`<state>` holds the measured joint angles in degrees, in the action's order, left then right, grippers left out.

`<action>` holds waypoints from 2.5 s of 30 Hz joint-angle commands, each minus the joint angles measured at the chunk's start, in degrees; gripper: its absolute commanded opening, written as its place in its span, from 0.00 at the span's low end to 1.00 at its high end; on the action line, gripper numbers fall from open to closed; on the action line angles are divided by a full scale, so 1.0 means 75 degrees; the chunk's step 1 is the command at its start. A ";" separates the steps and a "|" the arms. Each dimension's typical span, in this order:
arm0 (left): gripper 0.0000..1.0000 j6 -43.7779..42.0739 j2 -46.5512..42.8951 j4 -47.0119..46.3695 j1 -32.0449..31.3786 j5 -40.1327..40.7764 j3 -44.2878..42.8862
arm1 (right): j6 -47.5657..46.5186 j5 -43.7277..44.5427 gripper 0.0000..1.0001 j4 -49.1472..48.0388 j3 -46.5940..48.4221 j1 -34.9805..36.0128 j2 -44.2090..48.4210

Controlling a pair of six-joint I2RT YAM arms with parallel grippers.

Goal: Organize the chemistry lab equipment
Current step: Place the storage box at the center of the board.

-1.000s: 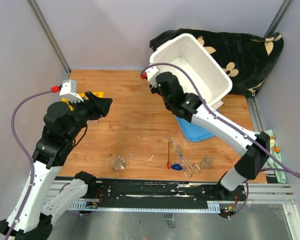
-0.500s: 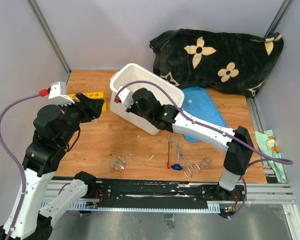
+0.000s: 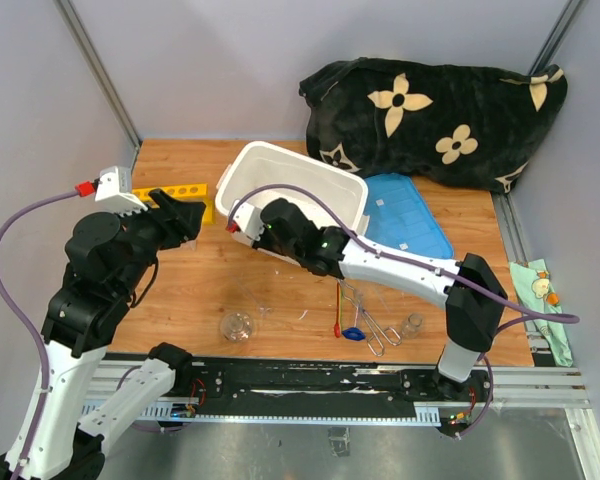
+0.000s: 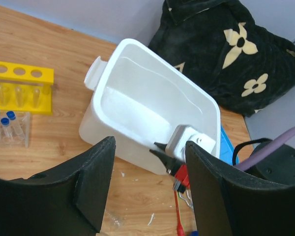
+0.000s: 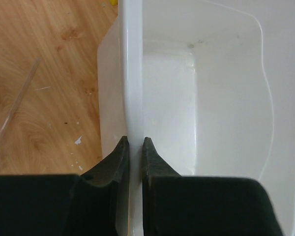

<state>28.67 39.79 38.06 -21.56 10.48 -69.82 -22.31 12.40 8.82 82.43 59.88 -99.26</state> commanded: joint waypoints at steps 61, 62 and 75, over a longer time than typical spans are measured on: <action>0.79 -0.1161 0.4021 -0.2015 0.1563 -0.1276 -0.0436 | 0.4717 -0.0229 0.55 0.2056 -0.1586 -0.3073 0.3085; 0.79 -0.1130 0.4194 -0.1989 0.1587 -0.1354 -0.0490 | 0.4730 -0.0197 0.55 0.2046 -0.1545 -0.3073 0.3070; 0.77 -0.1168 0.5082 -0.2305 0.1609 -0.1821 -0.0064 | 0.4763 -0.0457 0.55 0.1950 -0.1540 -0.3100 0.2691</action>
<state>21.02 76.97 22.94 -9.82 -3.11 -71.20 12.14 10.68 24.18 70.19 36.75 -78.26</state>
